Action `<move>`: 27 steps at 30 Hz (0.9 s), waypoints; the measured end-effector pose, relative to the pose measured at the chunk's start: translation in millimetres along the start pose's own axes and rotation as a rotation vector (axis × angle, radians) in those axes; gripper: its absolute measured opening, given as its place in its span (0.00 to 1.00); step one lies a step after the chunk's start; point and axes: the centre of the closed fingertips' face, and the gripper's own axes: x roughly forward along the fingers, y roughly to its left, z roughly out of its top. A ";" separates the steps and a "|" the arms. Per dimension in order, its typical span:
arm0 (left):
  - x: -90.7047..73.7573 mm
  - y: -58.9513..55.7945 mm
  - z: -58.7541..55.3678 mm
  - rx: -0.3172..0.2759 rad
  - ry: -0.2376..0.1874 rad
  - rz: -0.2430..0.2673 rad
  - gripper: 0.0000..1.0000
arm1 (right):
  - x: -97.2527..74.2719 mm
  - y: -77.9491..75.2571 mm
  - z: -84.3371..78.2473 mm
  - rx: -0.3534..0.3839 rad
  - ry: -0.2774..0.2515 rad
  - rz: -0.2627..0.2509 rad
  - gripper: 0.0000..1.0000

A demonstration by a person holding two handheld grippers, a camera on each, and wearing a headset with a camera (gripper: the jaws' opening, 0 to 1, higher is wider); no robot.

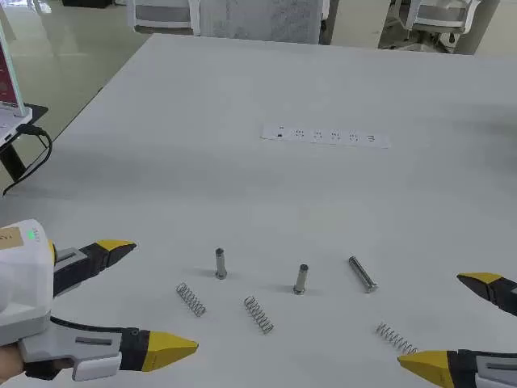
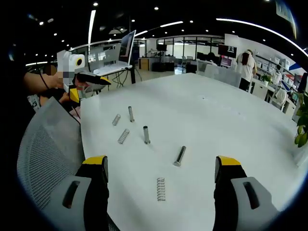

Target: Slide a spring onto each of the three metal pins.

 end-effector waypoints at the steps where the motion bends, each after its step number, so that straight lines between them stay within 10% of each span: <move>1: -0.2 -0.1 -0.1 0.000 0.000 0.000 0.96 | 0.0 -0.1 -0.3 -0.001 0.001 0.000 0.93; 27: -1.5 -2.4 0.4 -0.001 0.001 0.000 0.94 | 1.0 1.0 -0.7 -0.015 0.011 -0.006 0.92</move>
